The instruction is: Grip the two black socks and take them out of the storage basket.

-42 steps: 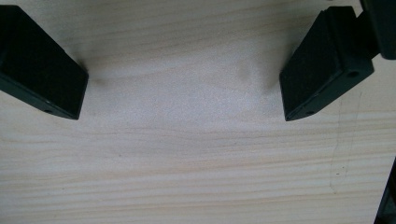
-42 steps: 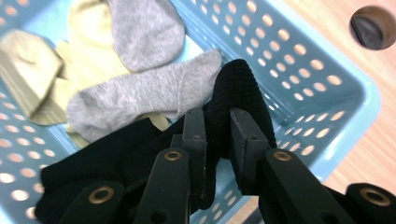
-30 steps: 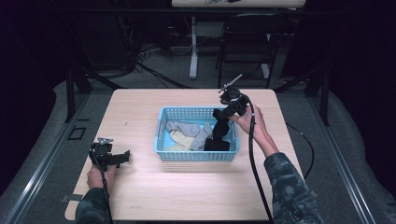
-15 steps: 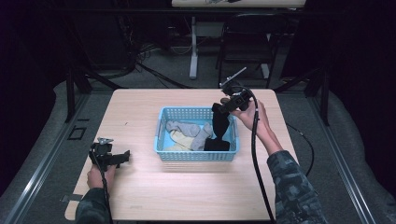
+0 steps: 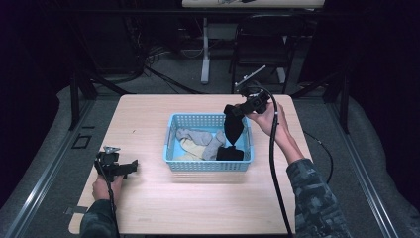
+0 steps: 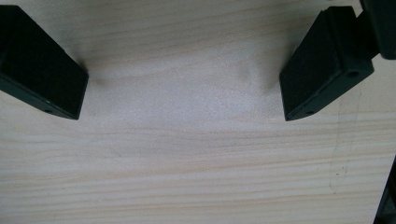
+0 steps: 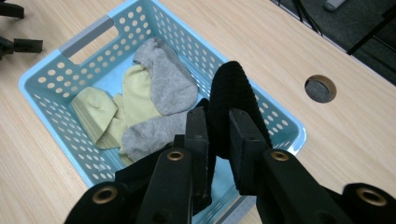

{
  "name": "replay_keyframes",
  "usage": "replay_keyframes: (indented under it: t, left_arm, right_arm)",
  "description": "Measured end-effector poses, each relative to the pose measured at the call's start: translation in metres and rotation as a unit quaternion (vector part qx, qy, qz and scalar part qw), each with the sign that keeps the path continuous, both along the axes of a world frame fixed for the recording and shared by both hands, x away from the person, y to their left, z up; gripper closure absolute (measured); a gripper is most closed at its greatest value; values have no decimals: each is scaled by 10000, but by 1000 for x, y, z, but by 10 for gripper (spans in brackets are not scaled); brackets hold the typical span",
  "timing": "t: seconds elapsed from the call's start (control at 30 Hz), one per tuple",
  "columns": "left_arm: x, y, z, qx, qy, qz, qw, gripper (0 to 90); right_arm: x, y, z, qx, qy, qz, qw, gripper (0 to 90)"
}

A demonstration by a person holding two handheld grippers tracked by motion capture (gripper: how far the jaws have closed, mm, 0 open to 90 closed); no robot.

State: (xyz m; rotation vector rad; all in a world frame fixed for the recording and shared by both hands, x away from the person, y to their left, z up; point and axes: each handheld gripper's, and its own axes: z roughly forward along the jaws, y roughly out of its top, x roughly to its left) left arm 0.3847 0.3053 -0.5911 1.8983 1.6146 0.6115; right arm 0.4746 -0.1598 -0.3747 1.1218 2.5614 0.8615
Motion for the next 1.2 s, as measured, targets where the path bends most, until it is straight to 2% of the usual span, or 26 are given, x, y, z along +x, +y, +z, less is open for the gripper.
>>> replay_keyframes:
  t: [0.23, 0.67, 1.1, 1.2]
  left_arm:
    - [0, 0, 0, 0, -1, -1, 10000, 12]
    - [0, 0, 0, 1, 1, -2, 10000, 12]
    - [0, 0, 0, 0, 2, -4, 10000, 12]
    - [0, 0, 0, 1, 2, -1, 10000, 12]
  right_arm:
    - [-4, -5, 13, 122, -115, -4, 9999, 792]
    - [-13, -18, 34, 204, -317, -52, 9993, 792]
    - [-18, -53, 46, 258, -431, -356, 9981, 793]
    - [-21, -66, 48, 309, -478, -466, 9973, 794]
